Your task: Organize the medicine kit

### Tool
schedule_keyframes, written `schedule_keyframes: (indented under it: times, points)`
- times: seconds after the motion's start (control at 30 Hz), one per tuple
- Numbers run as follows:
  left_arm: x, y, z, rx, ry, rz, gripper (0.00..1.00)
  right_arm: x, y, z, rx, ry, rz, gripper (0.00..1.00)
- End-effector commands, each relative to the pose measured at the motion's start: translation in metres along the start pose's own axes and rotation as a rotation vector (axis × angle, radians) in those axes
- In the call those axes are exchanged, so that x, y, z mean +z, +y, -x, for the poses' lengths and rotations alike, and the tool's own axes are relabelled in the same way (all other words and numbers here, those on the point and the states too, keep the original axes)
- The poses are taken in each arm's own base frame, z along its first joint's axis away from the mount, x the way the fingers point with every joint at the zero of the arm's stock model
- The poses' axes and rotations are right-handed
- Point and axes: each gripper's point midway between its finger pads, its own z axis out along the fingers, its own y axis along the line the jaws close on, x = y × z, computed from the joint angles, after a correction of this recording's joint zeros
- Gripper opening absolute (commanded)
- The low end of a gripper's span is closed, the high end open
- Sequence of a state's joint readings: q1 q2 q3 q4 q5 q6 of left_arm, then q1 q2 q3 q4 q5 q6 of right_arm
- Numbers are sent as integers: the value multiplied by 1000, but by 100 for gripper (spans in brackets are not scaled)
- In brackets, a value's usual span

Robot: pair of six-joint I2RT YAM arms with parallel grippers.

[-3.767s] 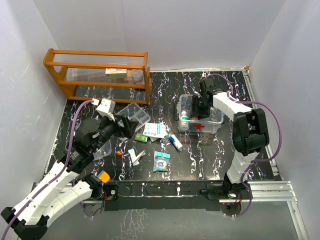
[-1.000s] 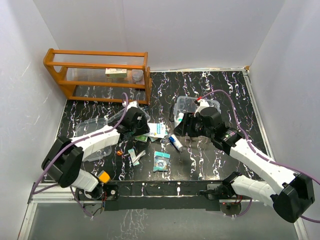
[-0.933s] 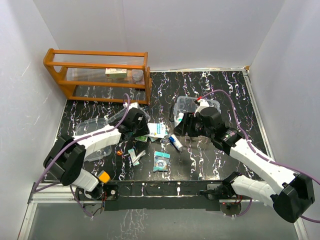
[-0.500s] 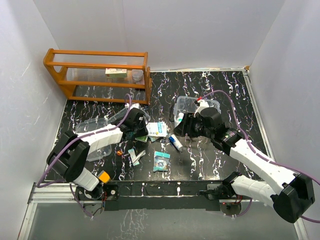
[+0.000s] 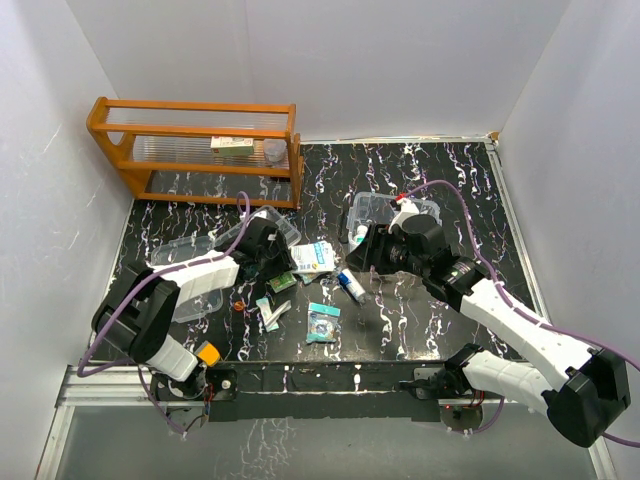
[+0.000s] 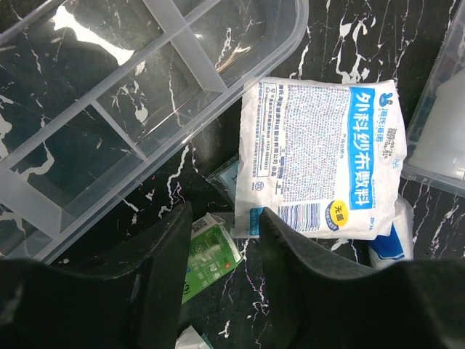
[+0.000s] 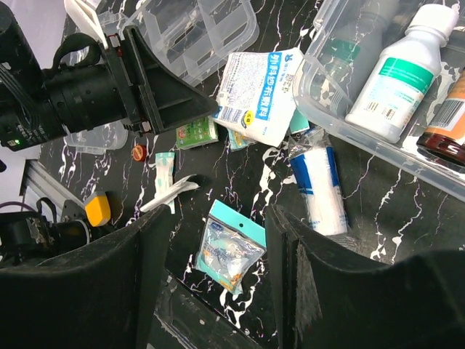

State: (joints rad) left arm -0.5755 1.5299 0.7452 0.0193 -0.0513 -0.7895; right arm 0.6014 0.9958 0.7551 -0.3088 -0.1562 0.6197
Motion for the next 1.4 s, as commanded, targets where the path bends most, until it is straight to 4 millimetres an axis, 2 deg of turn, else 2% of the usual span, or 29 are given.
schedule_keyframes:
  times: [0.0, 0.13, 0.37, 0.6, 0.7, 0.83, 0.97, 1.13, 1.37]
  points:
    - [-2, -8, 2, -45, 11, -68, 41, 4, 12, 12, -20, -45, 49, 52]
    - [-1, -10, 4, -80, 32, -109, 38, 14, 8, 5, -62, -23, 5, 52]
    - [2, -2, -1, -94, 58, -102, 21, 37, 18, -5, -156, -16, -95, 52]
    - [-1, -8, -2, -87, 67, -143, 22, 74, 36, -5, -288, -34, -190, 52]
    - [-7, -13, 3, -77, 44, -167, 26, 97, 27, -10, -367, -20, -272, 53]
    - [-14, -15, 6, -67, 30, -182, 28, 117, 10, -5, -407, -33, -401, 53]
    - [-20, -15, 11, -68, 3, -189, 28, 135, -10, -11, -413, -6, -528, 46]
    - [-24, -18, 17, -79, -21, -210, 29, 155, -21, -36, -394, 71, -540, 37]
    - [-14, -22, 22, -86, -27, -224, 39, 162, -31, -64, -369, 154, -526, 29]
